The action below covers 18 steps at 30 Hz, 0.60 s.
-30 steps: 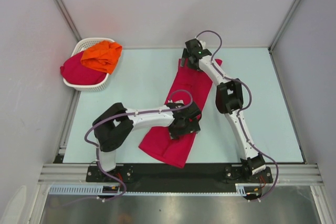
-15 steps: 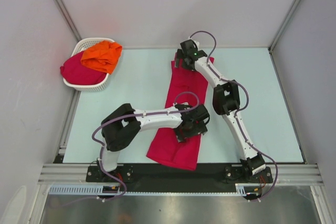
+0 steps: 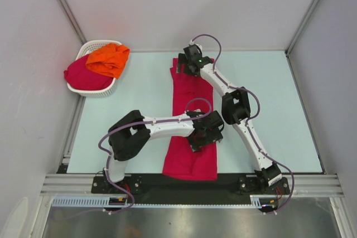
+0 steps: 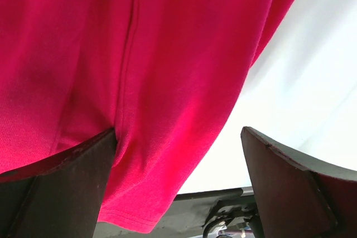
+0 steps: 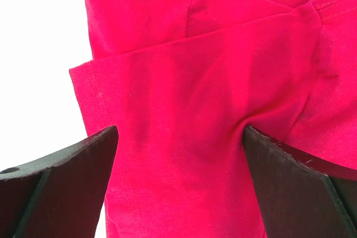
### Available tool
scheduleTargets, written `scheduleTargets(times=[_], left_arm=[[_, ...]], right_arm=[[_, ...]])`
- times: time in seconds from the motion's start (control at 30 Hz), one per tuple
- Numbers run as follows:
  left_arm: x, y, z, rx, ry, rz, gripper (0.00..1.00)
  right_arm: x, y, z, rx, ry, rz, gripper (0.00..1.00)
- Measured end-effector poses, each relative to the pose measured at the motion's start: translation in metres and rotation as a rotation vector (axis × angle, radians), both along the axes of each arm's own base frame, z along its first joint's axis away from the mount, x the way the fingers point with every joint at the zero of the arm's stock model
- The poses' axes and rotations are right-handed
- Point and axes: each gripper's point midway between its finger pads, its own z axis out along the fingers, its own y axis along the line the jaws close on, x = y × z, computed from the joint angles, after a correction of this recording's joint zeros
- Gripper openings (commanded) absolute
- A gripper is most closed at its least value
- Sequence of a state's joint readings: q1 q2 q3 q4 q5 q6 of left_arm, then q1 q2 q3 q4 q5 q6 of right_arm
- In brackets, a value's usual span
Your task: Fold and stack the t-shirts
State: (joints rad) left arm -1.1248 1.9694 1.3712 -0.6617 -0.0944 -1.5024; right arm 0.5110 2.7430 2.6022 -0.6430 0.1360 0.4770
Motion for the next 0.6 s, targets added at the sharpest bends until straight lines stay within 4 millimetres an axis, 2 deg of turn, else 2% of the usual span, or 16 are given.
scheduleTargets(times=[0.3,0.4,0.47,0.53,0.6], left_arm=[[0.001,0.002,0.001,0.012,-0.025,-0.028,1.0],[0.007,0.015,0.004,0.074,-0.09,-0.076,1.0],[0.012,0.034,0.018,0.133,-0.152,-0.112,1.0],[0.019,0.049,0.043,0.149,-0.23,-0.146,1.0],[0.024,0.061,0.075,0.13,-0.313,-0.173,1.0]], right_arm=[[0.0,0.0,0.002,0.007,0.003,0.016,1.0],[-0.002,-0.003,0.008,0.027,0.018,0.032,1.0],[-0.006,-0.011,0.014,0.036,0.04,0.039,1.0],[-0.009,-0.017,0.035,0.058,0.043,0.052,1.0],[-0.008,-0.023,0.076,0.099,0.001,0.066,1.0]])
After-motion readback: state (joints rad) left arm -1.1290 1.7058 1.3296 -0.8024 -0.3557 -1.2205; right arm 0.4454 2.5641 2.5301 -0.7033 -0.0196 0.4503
